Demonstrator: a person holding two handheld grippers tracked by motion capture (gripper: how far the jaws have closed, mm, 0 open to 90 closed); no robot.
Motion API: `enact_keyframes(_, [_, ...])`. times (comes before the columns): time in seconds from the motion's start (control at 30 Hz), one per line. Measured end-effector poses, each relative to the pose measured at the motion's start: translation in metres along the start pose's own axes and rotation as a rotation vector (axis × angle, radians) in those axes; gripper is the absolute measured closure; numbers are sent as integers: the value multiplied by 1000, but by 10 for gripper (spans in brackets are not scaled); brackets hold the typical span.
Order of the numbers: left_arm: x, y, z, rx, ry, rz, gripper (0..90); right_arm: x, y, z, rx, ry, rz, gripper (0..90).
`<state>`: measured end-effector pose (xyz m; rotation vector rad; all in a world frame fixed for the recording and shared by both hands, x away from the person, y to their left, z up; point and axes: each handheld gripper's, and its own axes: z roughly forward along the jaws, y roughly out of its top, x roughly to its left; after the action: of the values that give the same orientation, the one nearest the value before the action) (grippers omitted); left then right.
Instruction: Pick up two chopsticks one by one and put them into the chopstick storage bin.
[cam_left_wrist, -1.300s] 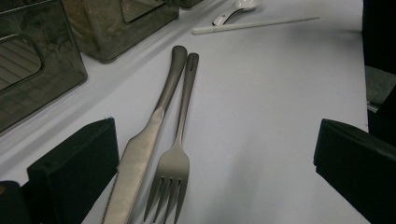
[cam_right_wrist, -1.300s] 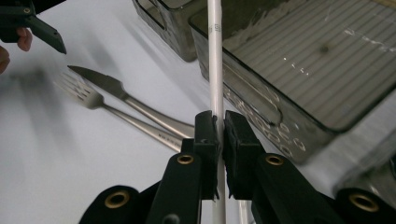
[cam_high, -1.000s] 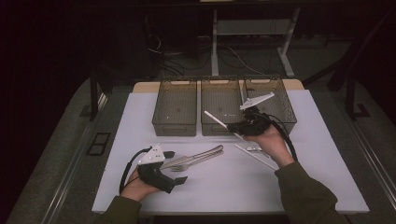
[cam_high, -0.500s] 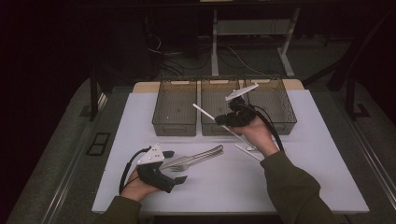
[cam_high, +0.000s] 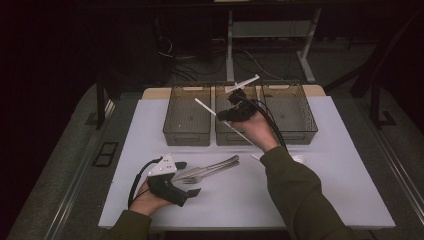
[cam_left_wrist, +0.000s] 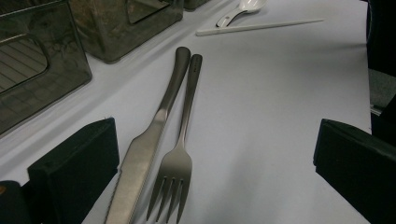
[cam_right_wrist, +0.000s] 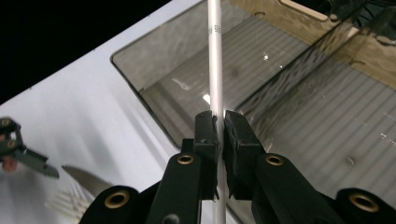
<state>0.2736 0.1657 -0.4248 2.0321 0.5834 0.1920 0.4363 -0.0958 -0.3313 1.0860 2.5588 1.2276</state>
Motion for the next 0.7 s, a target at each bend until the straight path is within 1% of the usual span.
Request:
enact_keyframes(0.07, [-1,0,0,-1,-3,-4,0,1,5,5,8,-2,0,839])
enact_keyframes(0.1, [0,0,0,6,-3,3,0,1,8,7,10,-4,-3,840])
enact_keyframes(0.2, [0,0,1,5,-8,2,0,3,15,16,15,-7,5,839])
enact_keyframes(0.33, [-1,0,1,3,-11,-2,0,4,23,29,14,-12,23,839])
enact_keyframes(0.57, [-1,0,0,3,-18,1,0,1,37,52,34,-28,59,839])
enact_keyframes(0.7, [-2,1,1,4,-17,2,0,2,46,65,45,-42,69,839])
